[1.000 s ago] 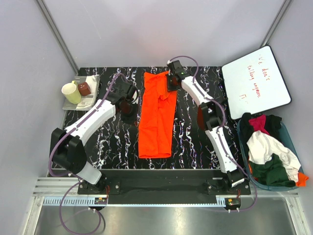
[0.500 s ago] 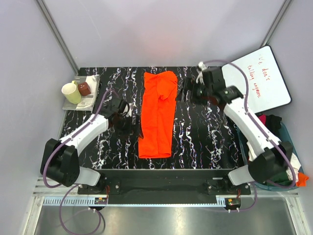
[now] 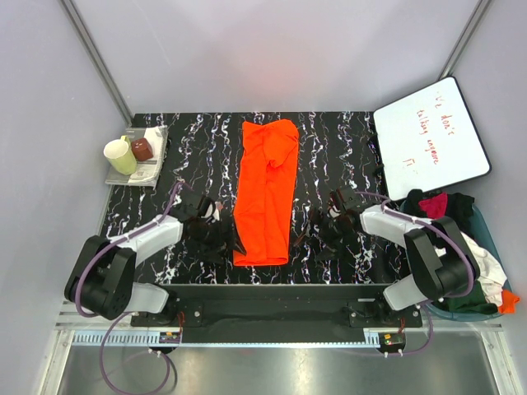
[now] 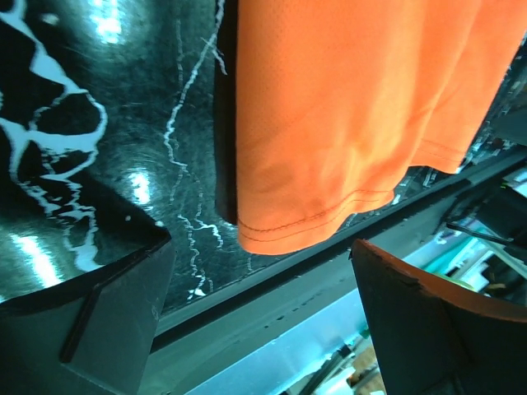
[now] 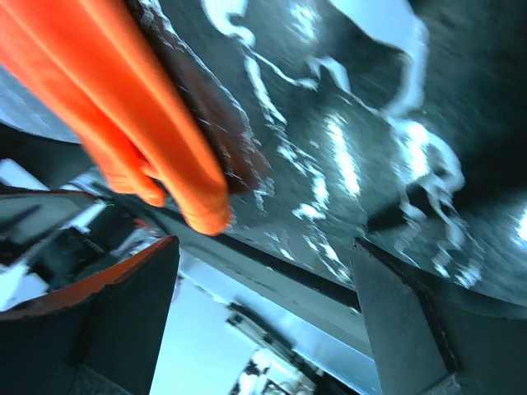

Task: Fold and stack the t-shirts
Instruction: Fold the tshirt

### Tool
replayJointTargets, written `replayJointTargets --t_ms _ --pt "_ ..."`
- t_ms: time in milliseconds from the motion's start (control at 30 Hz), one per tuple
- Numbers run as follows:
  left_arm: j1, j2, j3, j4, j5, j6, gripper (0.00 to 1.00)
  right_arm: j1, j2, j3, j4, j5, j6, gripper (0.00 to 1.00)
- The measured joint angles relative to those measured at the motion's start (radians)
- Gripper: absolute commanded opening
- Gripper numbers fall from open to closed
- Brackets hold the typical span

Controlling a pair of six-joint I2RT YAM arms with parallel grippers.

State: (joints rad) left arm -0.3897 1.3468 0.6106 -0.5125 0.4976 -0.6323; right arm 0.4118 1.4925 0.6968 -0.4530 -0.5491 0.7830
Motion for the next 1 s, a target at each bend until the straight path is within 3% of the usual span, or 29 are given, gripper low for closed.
replayJointTargets --t_ms 300,433,467,533,567,600,633,700,1000 --pt "0.001 0.002 -0.037 0.08 0.053 -0.05 0.86 0.081 0.1 -0.032 0.259 -0.108 0.156 0.85" --pt "0.001 0.016 -0.037 0.097 0.061 -0.062 0.76 0.142 0.167 -0.027 0.349 -0.164 0.222 0.7" --pt "0.0 0.018 -0.037 0.099 0.061 -0.065 0.72 0.152 0.185 -0.024 0.365 -0.179 0.236 0.56" --pt "0.001 0.023 -0.04 0.106 0.058 -0.069 0.46 0.169 0.218 -0.016 0.393 -0.188 0.251 0.39" --pt "0.001 0.027 -0.042 0.111 0.055 -0.071 0.36 0.172 0.222 -0.012 0.399 -0.187 0.255 0.22" --pt "0.001 0.034 -0.045 0.114 0.048 -0.066 0.21 0.175 0.227 -0.006 0.401 -0.185 0.255 0.16" --pt "0.001 0.042 -0.046 0.116 0.046 -0.071 0.0 0.175 0.228 -0.002 0.396 -0.184 0.253 0.1" --pt "0.0 0.064 -0.047 0.116 0.041 -0.066 0.0 0.176 0.229 0.014 0.357 -0.169 0.251 0.0" --pt "0.0 0.072 0.03 0.061 0.022 -0.039 0.0 0.175 0.221 0.09 0.202 -0.141 0.216 0.0"
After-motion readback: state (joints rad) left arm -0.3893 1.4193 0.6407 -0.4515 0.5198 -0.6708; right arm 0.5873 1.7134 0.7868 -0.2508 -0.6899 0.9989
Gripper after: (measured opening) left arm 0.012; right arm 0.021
